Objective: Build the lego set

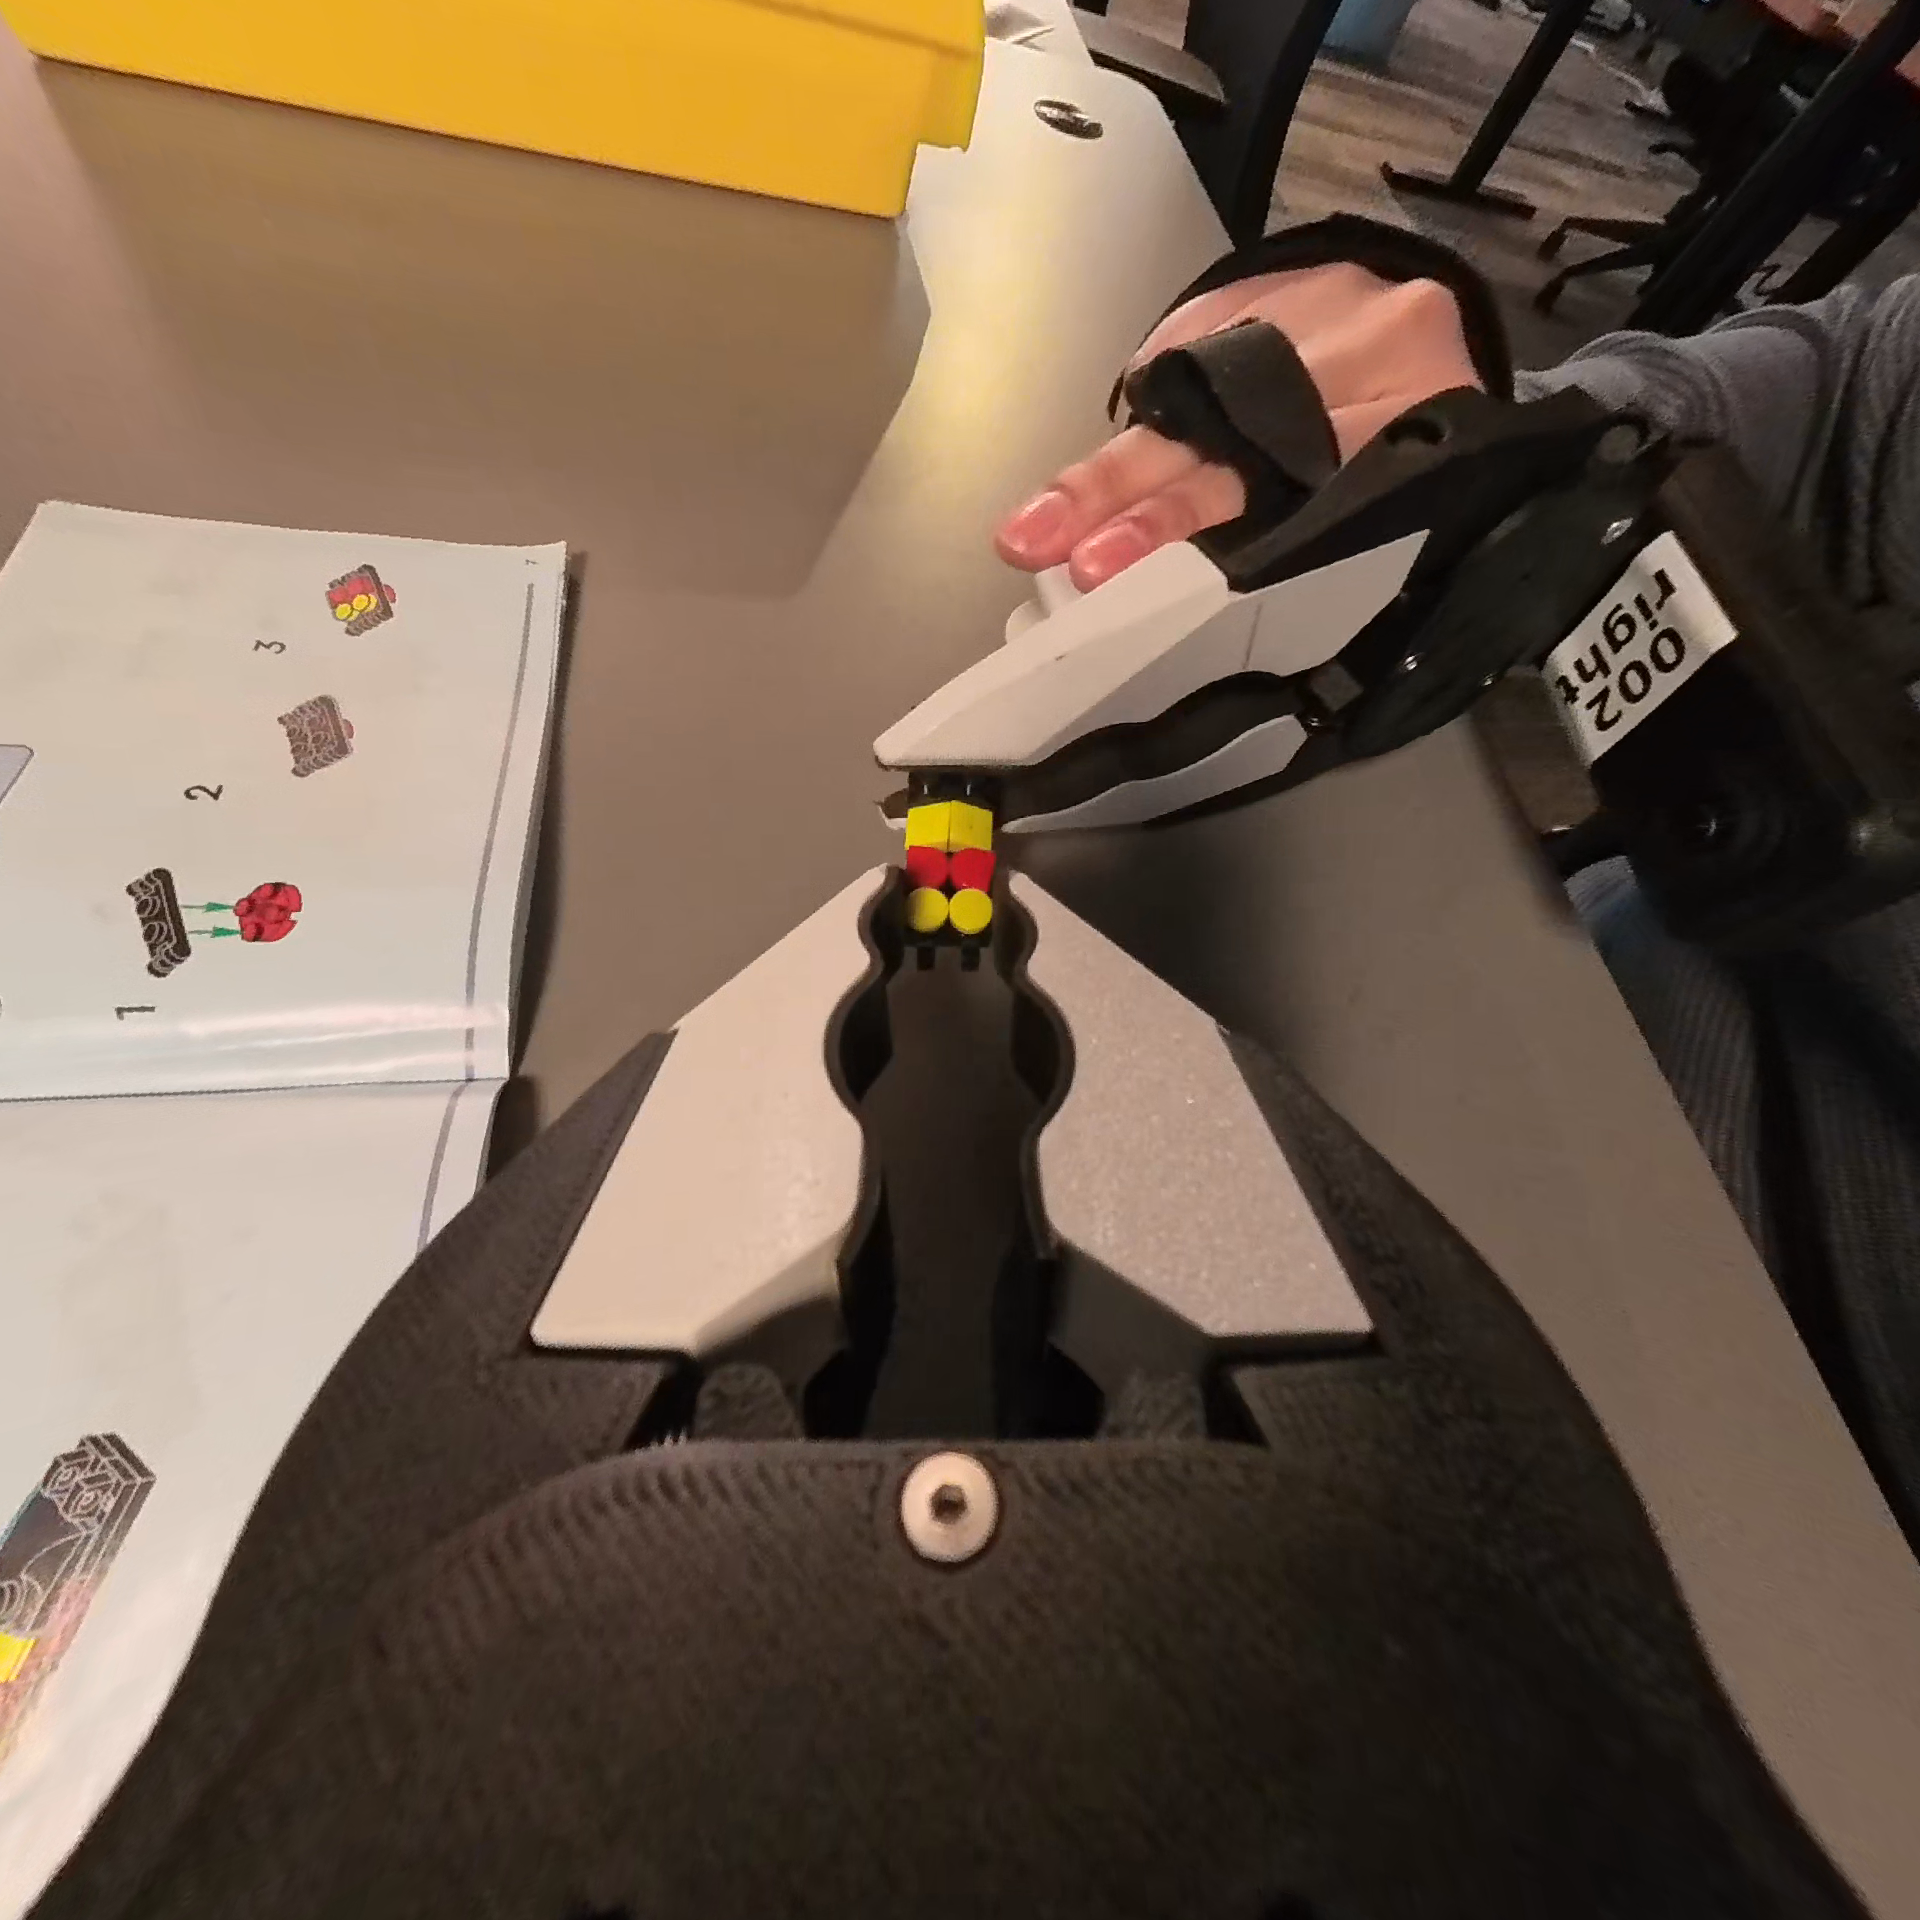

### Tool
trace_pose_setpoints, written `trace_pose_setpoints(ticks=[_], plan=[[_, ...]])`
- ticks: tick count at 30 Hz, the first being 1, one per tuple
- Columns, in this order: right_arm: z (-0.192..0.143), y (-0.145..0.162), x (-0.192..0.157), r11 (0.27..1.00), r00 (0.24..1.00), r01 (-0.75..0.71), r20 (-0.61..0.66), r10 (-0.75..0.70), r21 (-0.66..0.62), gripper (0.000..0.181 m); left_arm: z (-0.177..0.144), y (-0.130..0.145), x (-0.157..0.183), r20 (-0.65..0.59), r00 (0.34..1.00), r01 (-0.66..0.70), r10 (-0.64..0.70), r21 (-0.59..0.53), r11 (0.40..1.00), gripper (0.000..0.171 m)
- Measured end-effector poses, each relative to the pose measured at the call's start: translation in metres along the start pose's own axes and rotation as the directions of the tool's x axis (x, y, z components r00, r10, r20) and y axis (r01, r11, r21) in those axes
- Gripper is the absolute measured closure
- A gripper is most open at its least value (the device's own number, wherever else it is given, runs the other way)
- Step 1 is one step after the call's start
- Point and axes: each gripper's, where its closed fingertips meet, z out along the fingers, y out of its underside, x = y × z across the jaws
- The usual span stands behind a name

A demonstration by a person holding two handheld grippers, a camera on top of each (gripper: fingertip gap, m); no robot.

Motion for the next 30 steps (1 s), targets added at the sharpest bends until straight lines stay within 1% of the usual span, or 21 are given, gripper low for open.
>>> trace_pose_setpoints(ticks=[5,7,9,11,12,13,15,17,18,21,23,25,28,30], plan=[[0.002,0.002,-0.001,1.000,1.000,-0.025,0.011,0.025,0.003,0.170,0.001,0.001,-0.003,0.045,0.999,-0.017,0.018,-0.010,1.000,0.156],[0.003,0.001,-0.001,0.995,0.994,-0.101,0.032,0.100,0.023,0.169,0.001,0.000,-0.003,0.043,0.999,-0.013,0.013,-0.003,1.000,0.156],[0.004,0.002,0.001,0.979,0.980,-0.195,0.037,0.194,0.051,0.167,-0.002,-0.005,-0.004,0.037,0.999,0.013,-0.015,0.032,0.999,0.156],[0.003,0.004,0.001,0.951,0.952,-0.301,0.084,0.295,0.075,0.139,-0.003,-0.004,-0.007,0.049,0.998,0.037,-0.039,0.033,0.999,0.156],[0.002,0.006,0.003,0.931,0.934,-0.354,0.095,0.345,0.091,0.128,-0.003,-0.004,-0.008,0.055,0.998,0.037,-0.039,0.037,0.999,0.156],[0.000,0.007,0.006,0.911,0.918,-0.394,0.111,0.382,0.120,0.122,-0.004,-0.004,-0.008,0.059,0.998,0.034,-0.036,0.039,0.999,0.156],[-0.007,0.006,0.012,0.877,0.906,-0.422,0.125,0.403,0.229,0.115,-0.004,-0.002,-0.009,0.075,0.997,0.032,-0.034,0.029,0.999,0.156],[-0.016,0.006,0.021,0.841,0.906,-0.422,0.114,0.408,0.339,0.114,-0.004,0.000,-0.011,0.093,0.995,0.036,-0.037,0.017,0.999,0.156],[-0.017,0.010,0.027,0.818,0.894,-0.442,0.105,0.435,0.368,0.114,-0.004,0.001,-0.013,0.104,0.994,0.042,-0.043,0.009,0.999,0.156],[-0.014,0.025,0.051,0.711,0.805,-0.567,0.099,0.584,0.417,0.113,-0.005,0.005,-0.016,0.130,0.991,0.045,-0.043,-0.009,0.999,0.156],[-0.007,0.041,0.070,0.655,0.745,-0.616,0.052,0.665,0.437,0.114,-0.004,0.010,-0.017,0.160,0.987,0.023,-0.016,-0.046,0.999,0.156],[0.004,0.061,0.089,0.607,0.675,-0.656,-0.011,0.738,0.449,0.119,-0.002,0.018,-0.017,0.194,0.980,-0.016,0.036,-0.102,0.995,0.156],[0.024,0.088,0.109,0.556,0.587,-0.694,-0.088,0.805,0.457,0.122,0.001,0.026,-0.015,0.231,0.965,-0.083,0.122,-0.170,0.982,0.155],[0.040,0.101,0.115,0.535,0.550,-0.718,-0.109,0.828,0.445,0.124,0.001,0.026,-0.015,0.237,0.961,-0.100,0.139,-0.172,0.980,0.155]])
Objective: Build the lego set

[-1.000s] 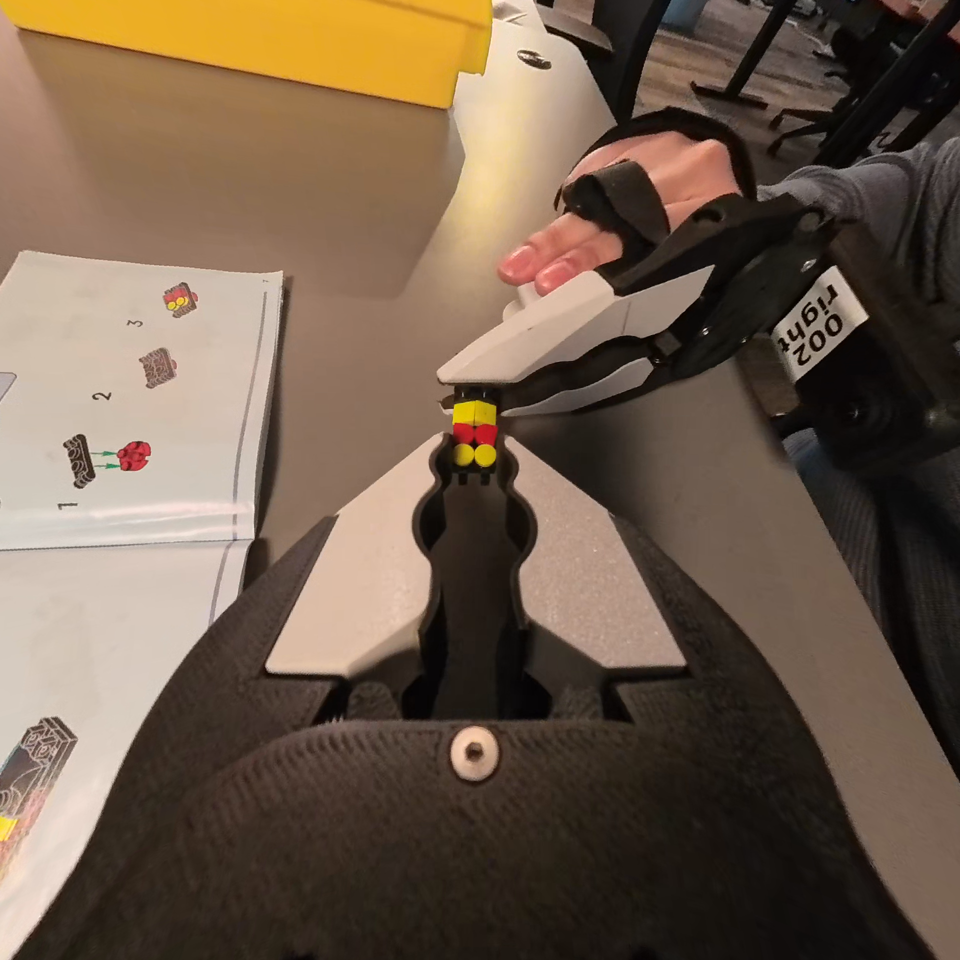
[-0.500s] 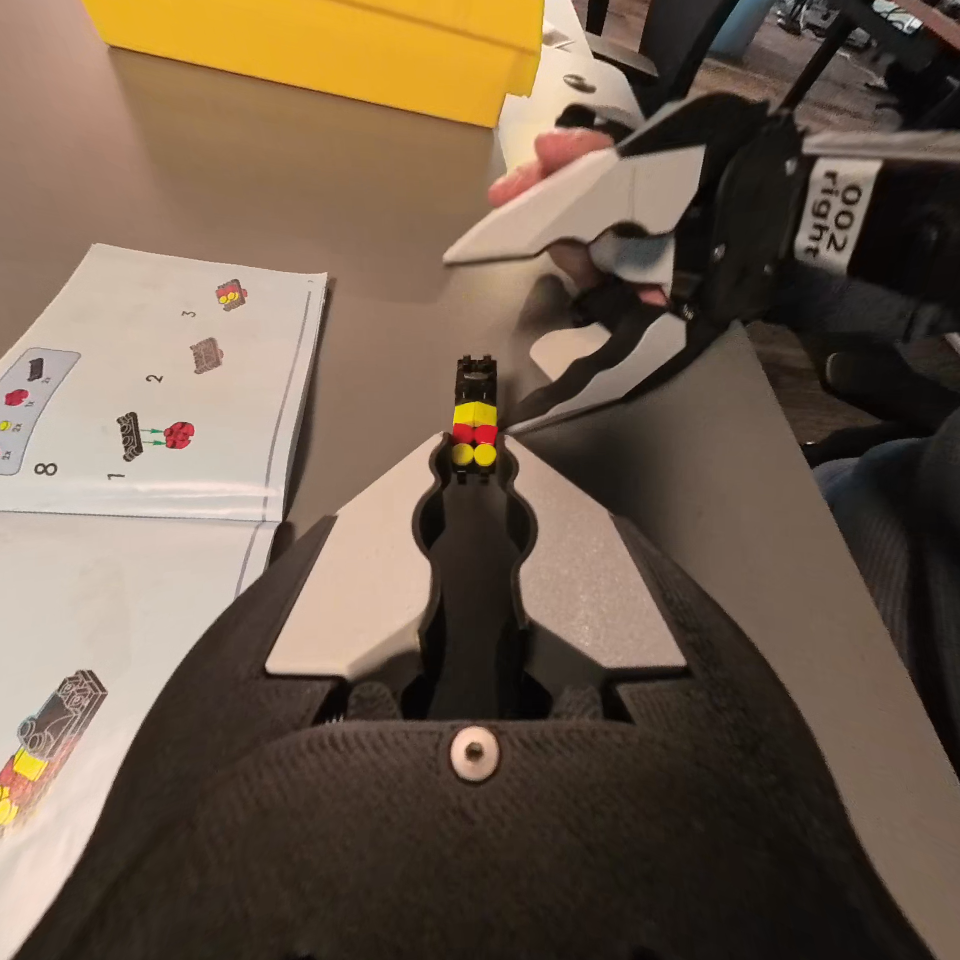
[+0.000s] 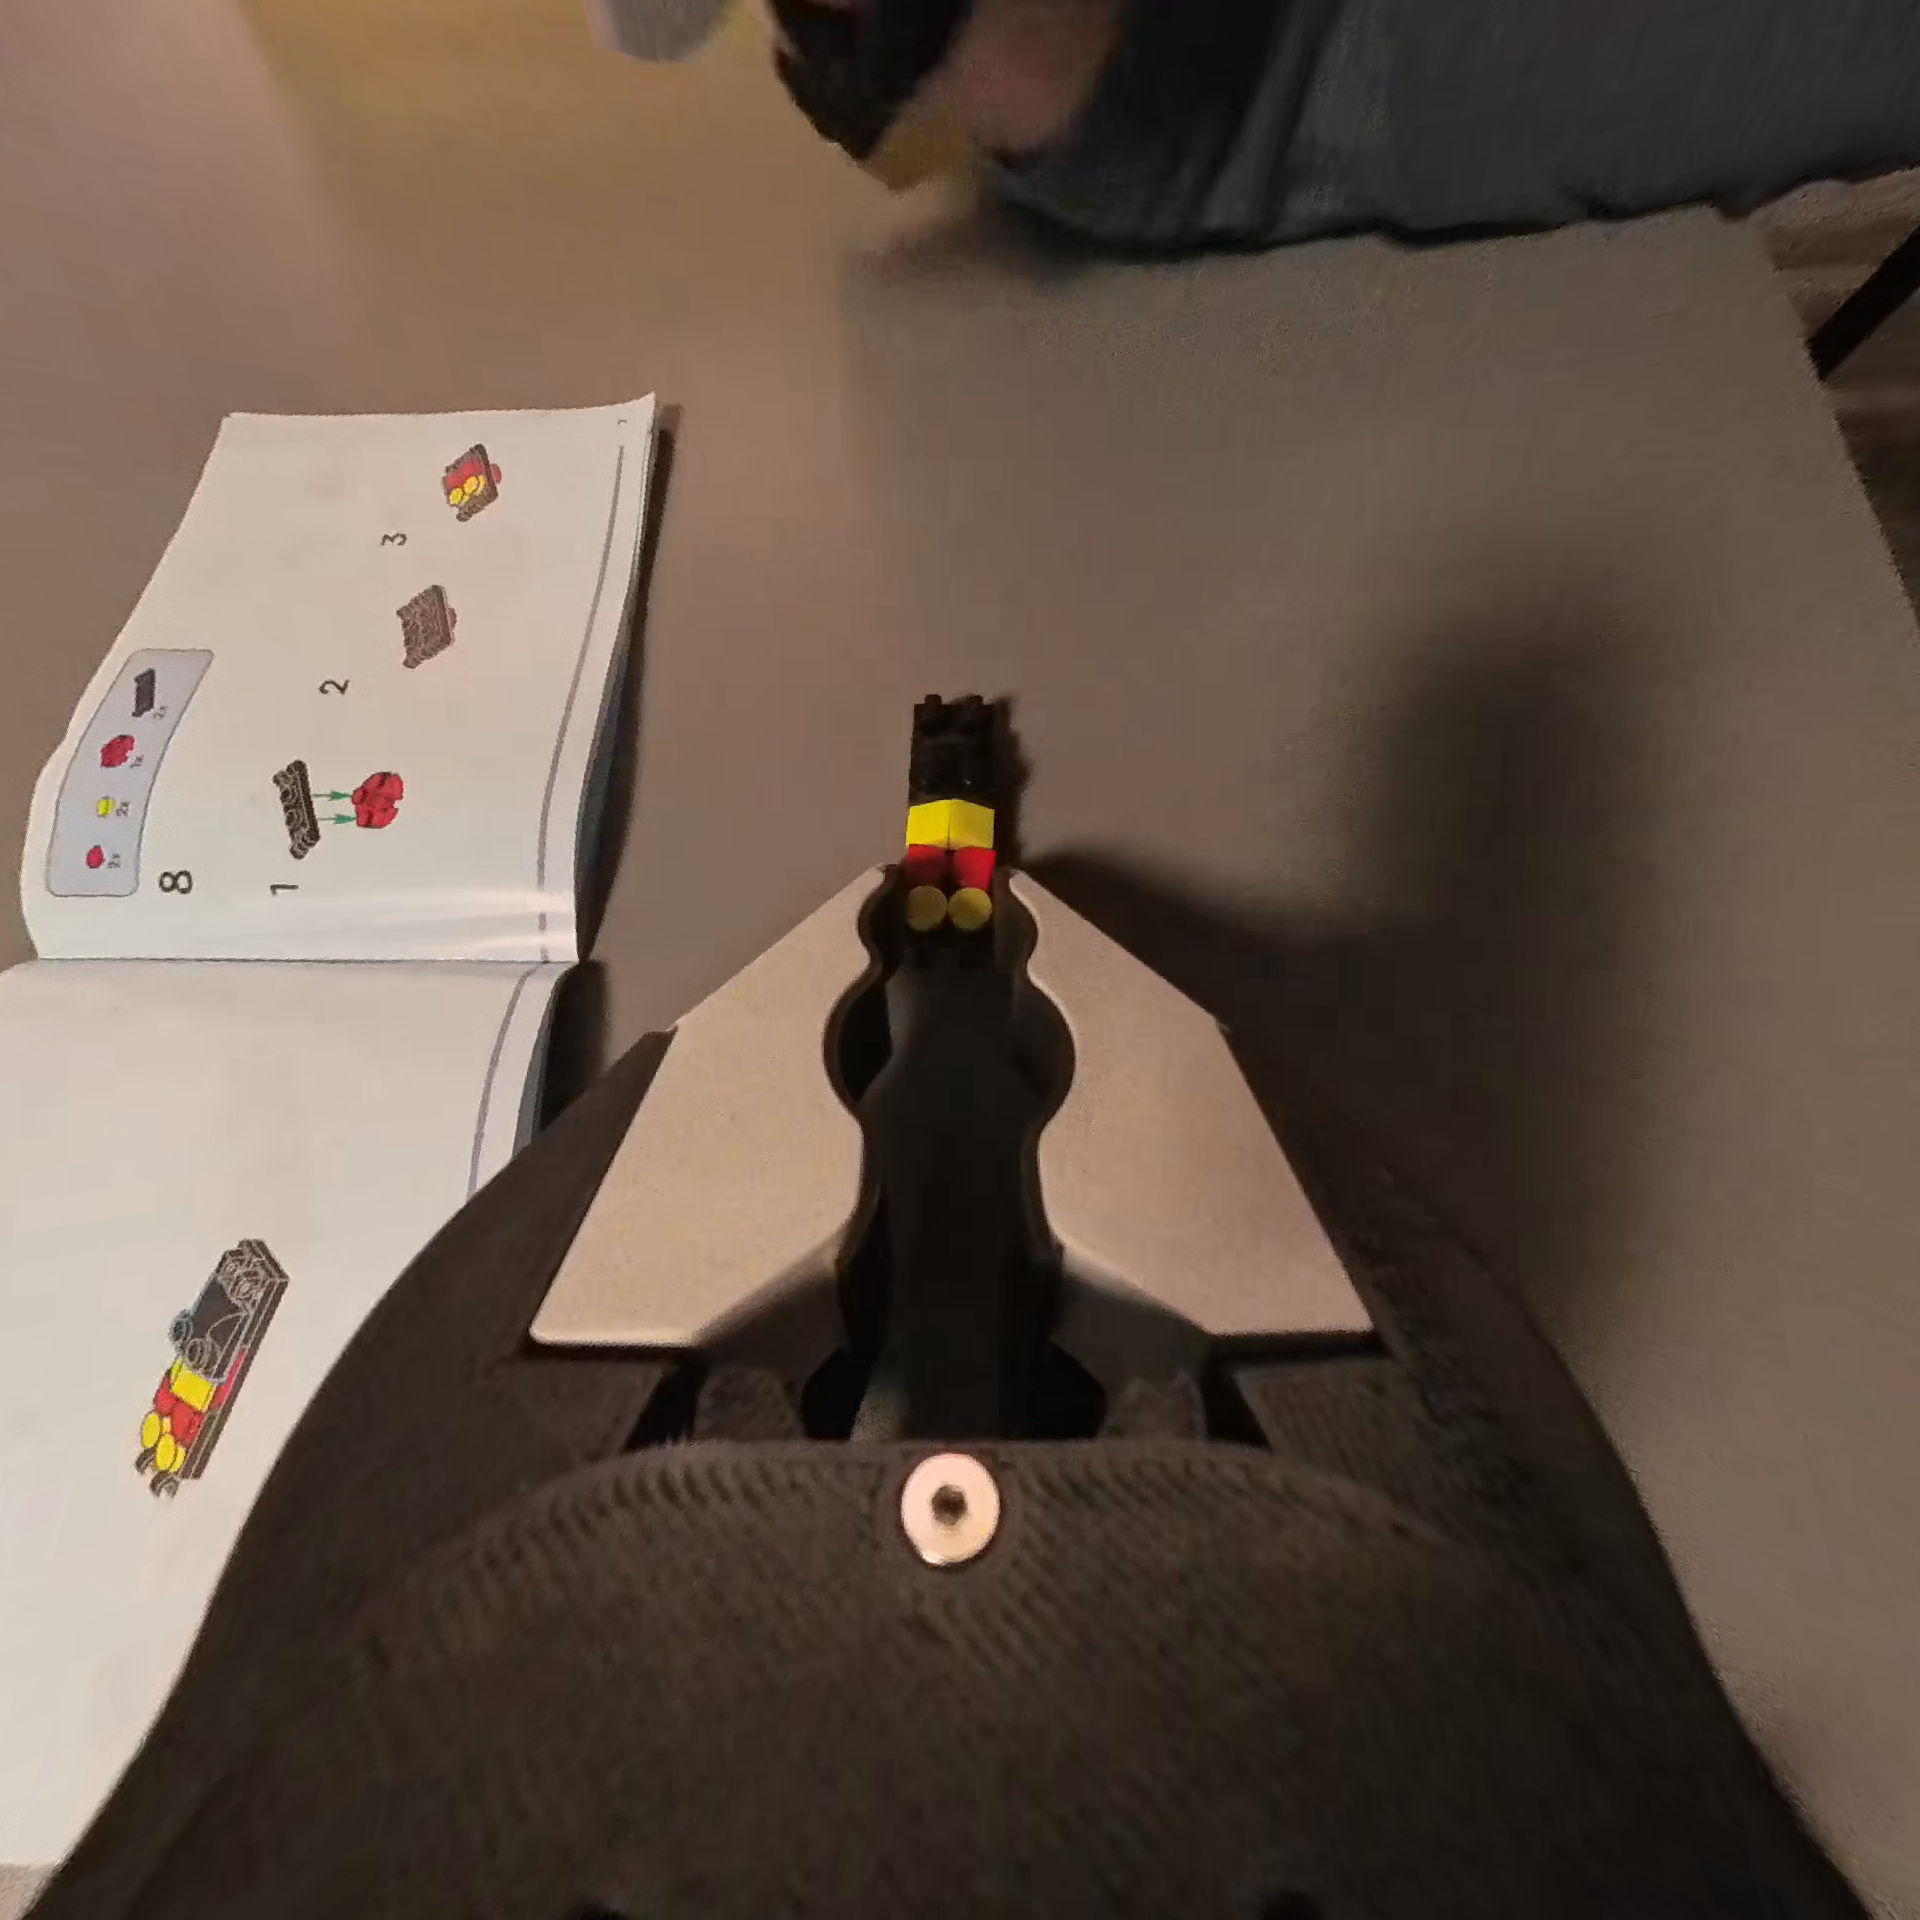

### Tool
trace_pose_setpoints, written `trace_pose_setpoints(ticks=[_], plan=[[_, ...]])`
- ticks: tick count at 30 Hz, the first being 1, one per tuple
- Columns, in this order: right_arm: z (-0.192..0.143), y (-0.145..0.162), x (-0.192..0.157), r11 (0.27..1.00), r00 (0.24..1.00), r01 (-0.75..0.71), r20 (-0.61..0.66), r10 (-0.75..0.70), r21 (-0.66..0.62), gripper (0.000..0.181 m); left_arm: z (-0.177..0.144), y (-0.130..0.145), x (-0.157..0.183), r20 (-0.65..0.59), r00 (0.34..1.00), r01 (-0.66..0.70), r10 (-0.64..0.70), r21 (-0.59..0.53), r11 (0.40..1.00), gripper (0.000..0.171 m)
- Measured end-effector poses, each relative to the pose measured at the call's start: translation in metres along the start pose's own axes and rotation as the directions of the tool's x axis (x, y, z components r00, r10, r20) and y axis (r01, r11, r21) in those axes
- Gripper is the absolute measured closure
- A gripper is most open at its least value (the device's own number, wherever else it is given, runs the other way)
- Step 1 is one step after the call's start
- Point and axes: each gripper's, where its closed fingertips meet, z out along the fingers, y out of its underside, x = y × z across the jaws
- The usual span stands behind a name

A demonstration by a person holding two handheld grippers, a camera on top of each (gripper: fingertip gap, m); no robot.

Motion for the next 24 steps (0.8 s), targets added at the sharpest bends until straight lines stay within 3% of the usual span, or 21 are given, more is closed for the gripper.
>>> trace_pose_setpoints(ticks=[4,6,10,13,15,17,19,24], plan=[[0.022,0.021,0.014,0.998,0.999,0.029,-0.038,-0.031,-0.051,0.131,-0.002,0.001,-0.003,0.038,0.999,0.018,-0.018,0.001,1.000,0.155],[0.028,0.029,0.017,0.995,0.996,0.070,-0.043,-0.073,-0.074,0.132,-0.005,-0.001,-0.006,0.093,0.995,0.019,-0.021,0.022,1.000,0.142],[0.028,0.029,0.025,0.995,0.994,0.074,-0.073,-0.079,-0.069,0.135,-0.032,-0.017,-0.015,0.256,0.965,-0.001,-0.053,0.207,0.978,0.122],[0.023,0.031,0.032,0.995,0.992,0.065,-0.101,-0.073,-0.080,0.154,-0.075,-0.034,-0.027,0.423,0.897,-0.078,-0.131,0.441,0.894,0.120],[0.023,0.034,0.031,0.993,0.993,0.060,-0.091,-0.069,-0.098,0.160,-0.110,-0.043,-0.034,0.548,0.821,-0.210,-0.161,0.551,0.808,0.120],[0.022,0.032,0.026,0.995,0.996,0.056,-0.065,-0.061,-0.088,0.165,-0.139,-0.050,-0.039,0.658,0.733,-0.346,-0.169,0.575,0.741,0.121],[0.021,0.028,0.022,0.996,0.997,0.059,-0.046,-0.063,-0.071,0.165,-0.148,-0.052,-0.041,0.693,0.699,-0.395,-0.176,0.579,0.713,0.119],[0.021,0.031,0.024,0.996,0.997,0.054,-0.046,-0.057,-0.075,0.167,-0.148,-0.053,-0.041,0.681,0.709,-0.392,-0.182,0.595,0.702,0.120]])
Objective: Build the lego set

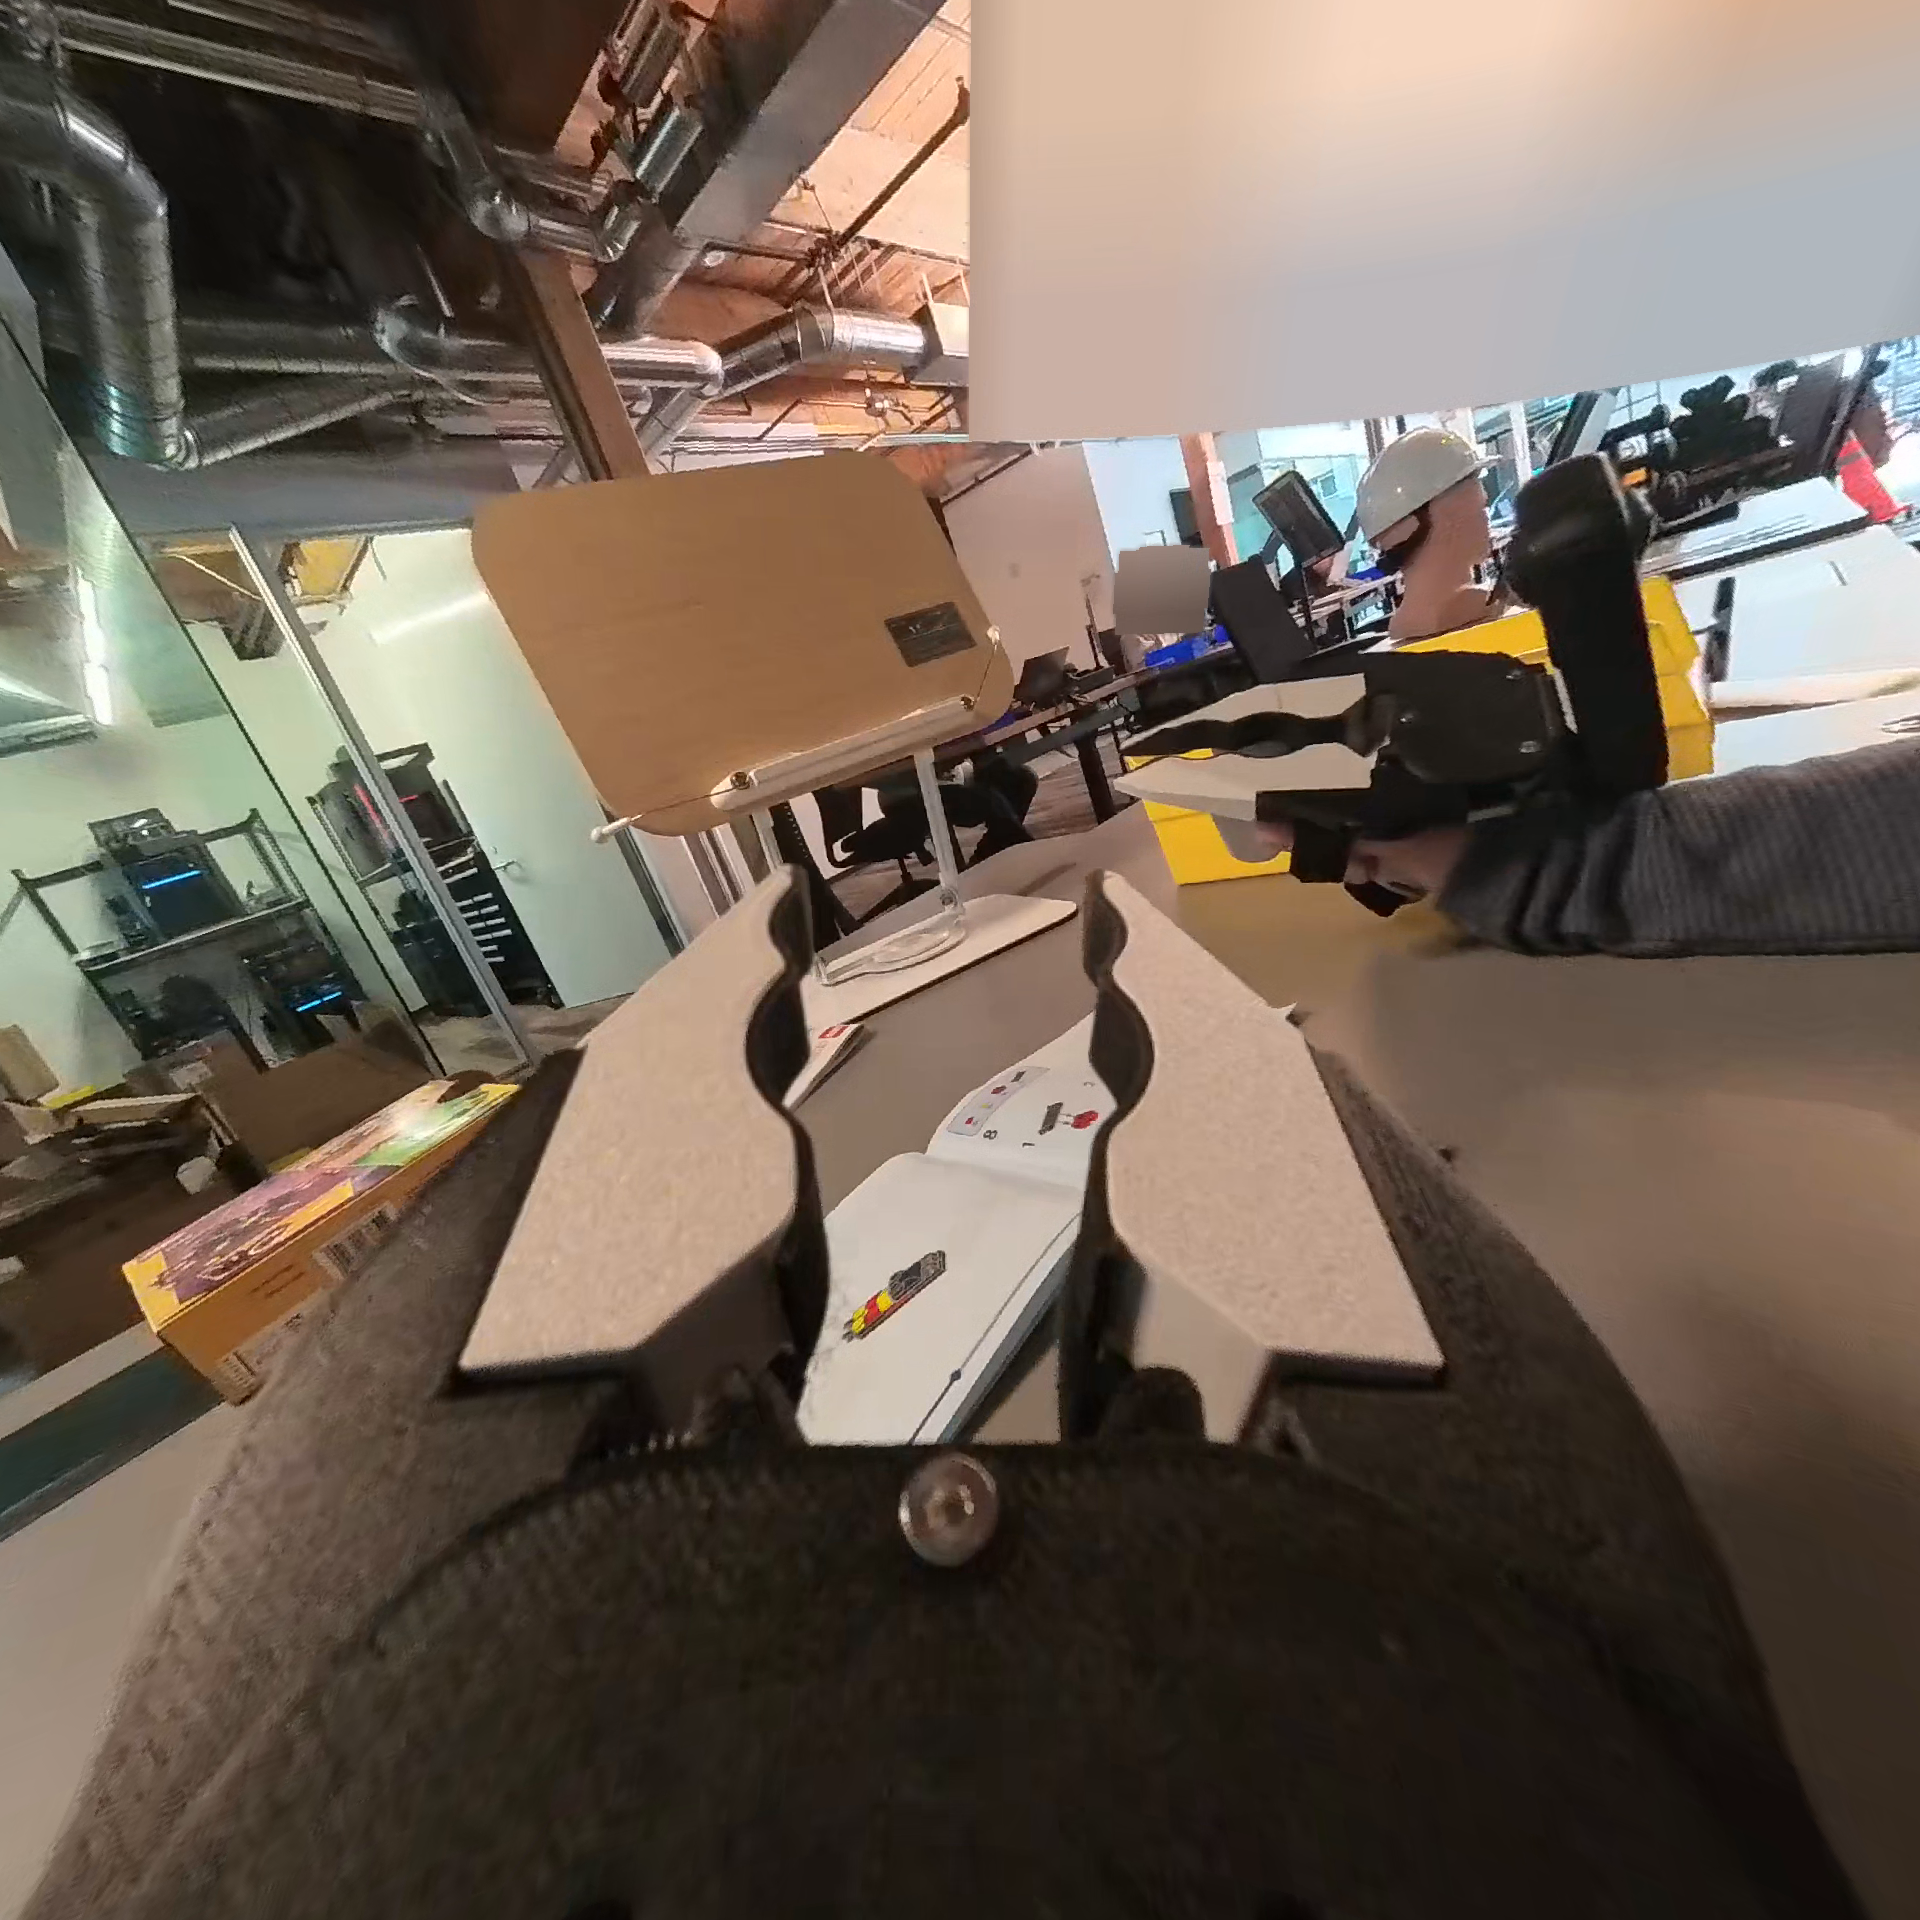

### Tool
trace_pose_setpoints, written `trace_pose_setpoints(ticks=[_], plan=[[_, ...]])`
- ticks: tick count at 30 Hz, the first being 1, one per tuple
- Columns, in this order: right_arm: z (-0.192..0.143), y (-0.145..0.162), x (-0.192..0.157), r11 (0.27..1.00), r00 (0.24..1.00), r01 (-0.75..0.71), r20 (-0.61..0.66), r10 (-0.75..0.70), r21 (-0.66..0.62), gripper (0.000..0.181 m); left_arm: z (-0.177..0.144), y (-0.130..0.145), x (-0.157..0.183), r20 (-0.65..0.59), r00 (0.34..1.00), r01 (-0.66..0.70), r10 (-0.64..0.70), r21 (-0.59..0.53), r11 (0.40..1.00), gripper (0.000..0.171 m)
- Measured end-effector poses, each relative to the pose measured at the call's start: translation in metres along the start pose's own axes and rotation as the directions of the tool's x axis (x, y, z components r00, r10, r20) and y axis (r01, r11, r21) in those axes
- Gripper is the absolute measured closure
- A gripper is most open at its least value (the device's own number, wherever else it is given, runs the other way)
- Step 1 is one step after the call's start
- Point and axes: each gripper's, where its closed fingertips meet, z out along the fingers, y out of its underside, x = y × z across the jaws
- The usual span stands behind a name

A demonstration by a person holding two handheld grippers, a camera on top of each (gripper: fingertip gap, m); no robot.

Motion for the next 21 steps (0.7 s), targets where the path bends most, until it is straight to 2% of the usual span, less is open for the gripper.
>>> trace_pose_setpoints(ticks=[8,13,15,18,19,20,21], plan=[[-0.002,0.002,0.006,0.999,0.999,-0.041,-0.015,0.041,0.004,0.171,0.003,0.008,0.004,-0.035,0.999,0.030,-0.031,-0.037,0.999,0.123],[-0.003,0.000,0.006,1.000,1.000,-0.014,-0.019,0.014,0.007,0.170,0.003,0.006,0.018,-0.089,0.996,-0.025,0.021,-0.043,0.999,0.125],[-0.005,-0.001,0.009,1.000,0.999,-0.016,-0.031,0.016,0.010,0.169,0.004,0.000,0.029,-0.129,0.991,-0.052,0.046,-0.045,0.998,0.126],[-0.007,0.001,0.015,0.999,0.998,-0.032,-0.057,0.032,0.007,0.168,0.000,-0.024,0.044,-0.181,0.981,-0.083,0.074,-0.038,0.996,0.131],[-0.007,0.001,0.018,0.999,0.997,-0.040,-0.066,0.040,0.004,0.168,-0.002,-0.031,0.039,-0.143,0.986,-0.099,0.087,-0.077,0.992,0.138],[-0.008,0.002,0.020,0.999,0.996,-0.046,-0.075,0.046,0.001,0.168,-0.005,-0.038,0.025,-0.048,0.994,-0.109,0.103,-0.135,0.985,0.141],[-0.008,0.003,0.021,0.999,0.995,-0.051,-0.084,0.050,-0.003,0.168,-0.010,-0.048,0.017,-0.001,0.992,-0.123,0.125,-0.173,0.977,0.139]])
